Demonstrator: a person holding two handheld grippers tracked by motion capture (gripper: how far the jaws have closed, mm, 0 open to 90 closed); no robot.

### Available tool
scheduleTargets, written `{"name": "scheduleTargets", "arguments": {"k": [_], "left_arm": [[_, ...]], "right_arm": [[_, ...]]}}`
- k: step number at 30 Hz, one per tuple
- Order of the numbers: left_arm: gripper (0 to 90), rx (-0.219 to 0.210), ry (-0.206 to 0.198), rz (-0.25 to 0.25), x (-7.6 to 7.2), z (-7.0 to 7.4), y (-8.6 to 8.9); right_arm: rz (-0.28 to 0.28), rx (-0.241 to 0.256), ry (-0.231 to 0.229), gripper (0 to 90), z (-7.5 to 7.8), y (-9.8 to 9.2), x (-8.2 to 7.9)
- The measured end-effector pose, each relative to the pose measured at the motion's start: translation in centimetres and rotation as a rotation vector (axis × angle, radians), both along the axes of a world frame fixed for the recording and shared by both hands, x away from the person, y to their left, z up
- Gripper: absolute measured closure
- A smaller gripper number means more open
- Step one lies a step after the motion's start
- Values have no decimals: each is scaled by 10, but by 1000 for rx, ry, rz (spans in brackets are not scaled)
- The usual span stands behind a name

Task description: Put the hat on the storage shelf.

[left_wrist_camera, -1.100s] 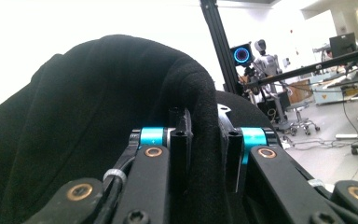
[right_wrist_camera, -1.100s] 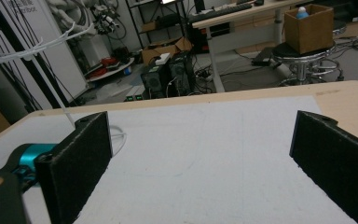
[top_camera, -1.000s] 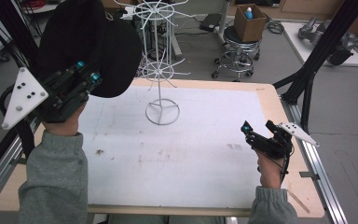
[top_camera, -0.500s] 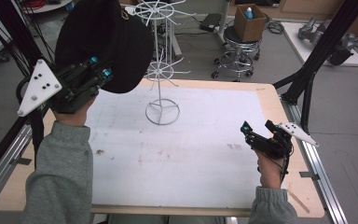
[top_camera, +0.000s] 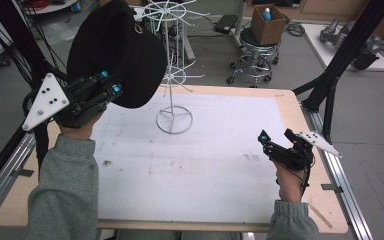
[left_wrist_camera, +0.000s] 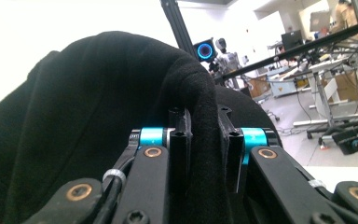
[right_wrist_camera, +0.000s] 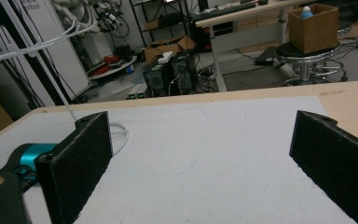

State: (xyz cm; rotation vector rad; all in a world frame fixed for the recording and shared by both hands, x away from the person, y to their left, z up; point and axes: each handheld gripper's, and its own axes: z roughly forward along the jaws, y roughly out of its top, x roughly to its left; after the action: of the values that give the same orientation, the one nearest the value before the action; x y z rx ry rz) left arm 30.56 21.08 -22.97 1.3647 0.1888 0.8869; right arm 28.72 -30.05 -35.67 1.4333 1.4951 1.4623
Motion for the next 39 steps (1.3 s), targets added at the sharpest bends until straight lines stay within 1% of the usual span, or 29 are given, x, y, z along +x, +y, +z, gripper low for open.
{"name": "scheduleTargets", "arguments": {"k": [3, 5, 8, 10, 12, 14, 18, 19, 23, 28, 35, 39], "left_arm": [[787, -6, 0, 1, 1, -2, 0], [787, 1, -1, 2, 0, -4, 0], [788, -1, -8, -7, -1, -7, 1], [787, -11, -9, -15, -1, -11, 1], [785, -5, -14, -13, -1, -16, 0], [785, -9, -9, -12, 0, -22, 1], [784, -20, 6, -12, 3, -29, 2], [783, -23, 6, -9, 3, -30, 3], [781, -19, 5, -16, 1, -34, 3], [778, -17, 7, -7, 1, -41, 3], [769, -27, 17, -7, 1, -48, 5], [766, -30, 13, -3, 0, -50, 6]], "right_arm": [[1, -6, -3, 48, 0, 1, 1], [0, -4, 0, 48, 0, 1, 1], [-1, -4, 0, 48, 0, 1, 1], [0, -6, -3, 48, 0, 0, 1], [2, -4, -1, 48, 0, 1, 1], [4, -6, -2, 48, 0, 1, 0], [3, -5, 1, 48, 0, 1, 0], [2, -7, -4, 48, 0, 1, 0], [0, -1, -1, 48, 0, 0, 0], [2, -7, -4, 48, 0, 1, 0], [2, -8, 2, 48, 0, 1, 0], [4, -12, 2, 48, 0, 1, 0]]}}
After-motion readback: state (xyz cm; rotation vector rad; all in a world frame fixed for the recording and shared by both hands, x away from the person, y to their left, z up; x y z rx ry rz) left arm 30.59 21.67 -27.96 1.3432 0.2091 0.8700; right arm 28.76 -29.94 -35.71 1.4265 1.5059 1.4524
